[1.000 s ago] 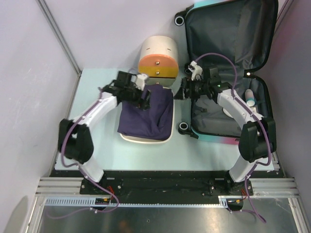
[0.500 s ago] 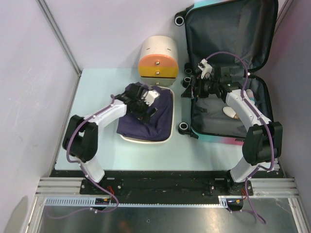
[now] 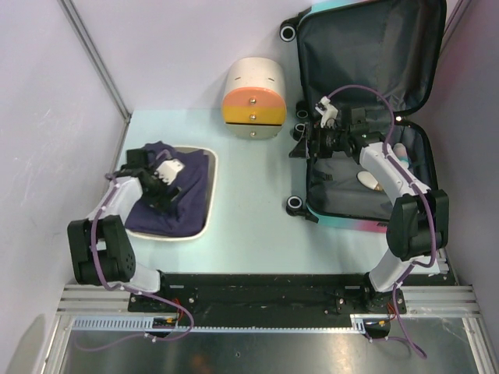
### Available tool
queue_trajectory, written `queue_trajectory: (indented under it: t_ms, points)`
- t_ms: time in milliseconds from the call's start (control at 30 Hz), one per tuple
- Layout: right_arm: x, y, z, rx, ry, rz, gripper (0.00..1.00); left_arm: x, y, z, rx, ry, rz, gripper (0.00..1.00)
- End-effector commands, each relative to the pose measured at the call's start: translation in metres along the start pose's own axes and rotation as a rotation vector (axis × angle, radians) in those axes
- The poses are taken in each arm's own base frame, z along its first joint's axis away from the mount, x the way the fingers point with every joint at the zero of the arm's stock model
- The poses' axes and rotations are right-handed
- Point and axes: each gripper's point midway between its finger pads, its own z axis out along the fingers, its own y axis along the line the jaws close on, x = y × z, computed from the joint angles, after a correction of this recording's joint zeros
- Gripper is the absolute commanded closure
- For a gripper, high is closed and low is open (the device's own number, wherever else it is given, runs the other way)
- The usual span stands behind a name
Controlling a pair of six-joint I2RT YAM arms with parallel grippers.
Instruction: Open, take out, and arrange the luggage
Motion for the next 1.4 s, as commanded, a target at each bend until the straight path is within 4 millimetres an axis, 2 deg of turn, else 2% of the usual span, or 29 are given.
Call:
queue_trajectory:
  t_ms: [0,33,133,233,333,400,500,533,600,633,733,767,833,867,933,967,1033,1067,1100,1167,1200,1233,1300,1333,1367]
  points:
    - [-0.004,0.009,0.004,-0.030,-0.010,-0.028,0.19,0.153,-0.003,-0.028,0.079,0.473,0.041,0.00]
    - [-0.004,0.009,0.005,-0.028,-0.011,-0.031,0.19,0.168,0.004,-0.034,0.080,0.484,0.044,0.00]
    - [-0.003,0.012,0.009,-0.037,-0.007,-0.033,0.18,0.192,0.012,-0.045,0.086,0.510,0.069,0.00]
    - [-0.001,0.014,0.014,-0.044,0.000,-0.036,0.18,0.206,0.018,-0.052,0.092,0.526,0.085,0.00]
    - [-0.002,0.016,0.014,-0.042,-0.003,-0.045,0.18,0.210,0.030,-0.057,0.069,0.524,0.072,0.00]
    - [-0.003,0.018,0.011,-0.043,-0.007,-0.057,0.18,0.201,0.044,-0.062,0.033,0.488,0.062,0.00]
    - [-0.005,0.019,0.007,-0.040,-0.014,-0.095,0.17,0.161,0.062,-0.079,-0.046,0.386,0.051,0.00]
    - [-0.009,0.022,0.004,-0.040,-0.021,-0.113,0.17,0.136,0.061,-0.083,-0.072,0.329,0.061,0.00]
    - [-0.011,0.022,0.000,-0.029,-0.025,-0.149,0.17,0.104,0.064,-0.096,-0.102,0.262,0.085,0.00]
    - [-0.016,0.022,-0.003,-0.016,-0.040,-0.169,0.16,0.081,0.059,-0.097,-0.110,0.210,0.104,0.00]
    - [-0.023,0.021,-0.010,0.010,-0.057,-0.222,0.15,0.041,0.057,-0.110,-0.156,0.127,0.124,0.00]
    - [-0.027,0.023,-0.015,0.017,-0.068,-0.240,0.14,0.027,0.064,-0.117,-0.184,0.099,0.118,0.00]
    - [-0.032,0.019,-0.020,0.049,-0.086,-0.277,0.13,0.007,0.066,-0.123,-0.206,0.057,0.091,0.00]
    - [-0.037,0.021,-0.027,0.061,-0.105,-0.297,0.12,-0.011,0.071,-0.128,-0.209,0.006,0.085,0.00]
    - [-0.041,0.014,-0.034,0.103,-0.118,-0.321,0.10,-0.034,0.072,-0.136,-0.214,-0.061,0.041,0.00]
    - [-0.043,0.014,-0.040,0.119,-0.126,-0.325,0.09,-0.056,0.077,-0.148,-0.218,-0.142,0.025,0.00]
    - [-0.048,0.002,-0.051,0.165,-0.149,-0.296,0.07,-0.086,0.072,-0.153,-0.180,-0.236,-0.047,0.00]
    - [-0.054,-0.002,-0.055,0.188,-0.177,-0.292,0.07,-0.114,0.069,-0.169,-0.143,-0.352,-0.056,0.00]
    - [-0.059,-0.010,-0.063,0.245,-0.205,-0.284,0.04,-0.129,0.065,-0.171,-0.092,-0.404,-0.132,0.01]
    - [-0.072,-0.022,-0.076,0.318,-0.265,-0.276,0.01,-0.165,0.064,-0.191,-0.032,-0.550,-0.182,0.00]
    - [-0.080,-0.031,-0.086,0.391,-0.296,-0.278,0.00,-0.186,0.049,-0.199,0.085,-0.636,-0.227,0.00]
    - [-0.085,-0.034,-0.093,0.421,-0.315,-0.291,0.00,-0.203,0.052,-0.202,0.125,-0.695,-0.239,0.00]
    - [-0.090,-0.043,-0.111,0.468,-0.333,-0.329,0.00,-0.226,0.041,-0.209,0.275,-0.773,-0.333,0.00]
    - [-0.090,-0.044,-0.117,0.452,-0.335,-0.334,0.00,-0.240,0.047,-0.205,0.313,-0.800,-0.359,0.00]
    - [-0.091,-0.058,-0.133,0.456,-0.346,-0.322,0.00,-0.248,0.048,-0.207,0.359,-0.816,-0.390,0.00]
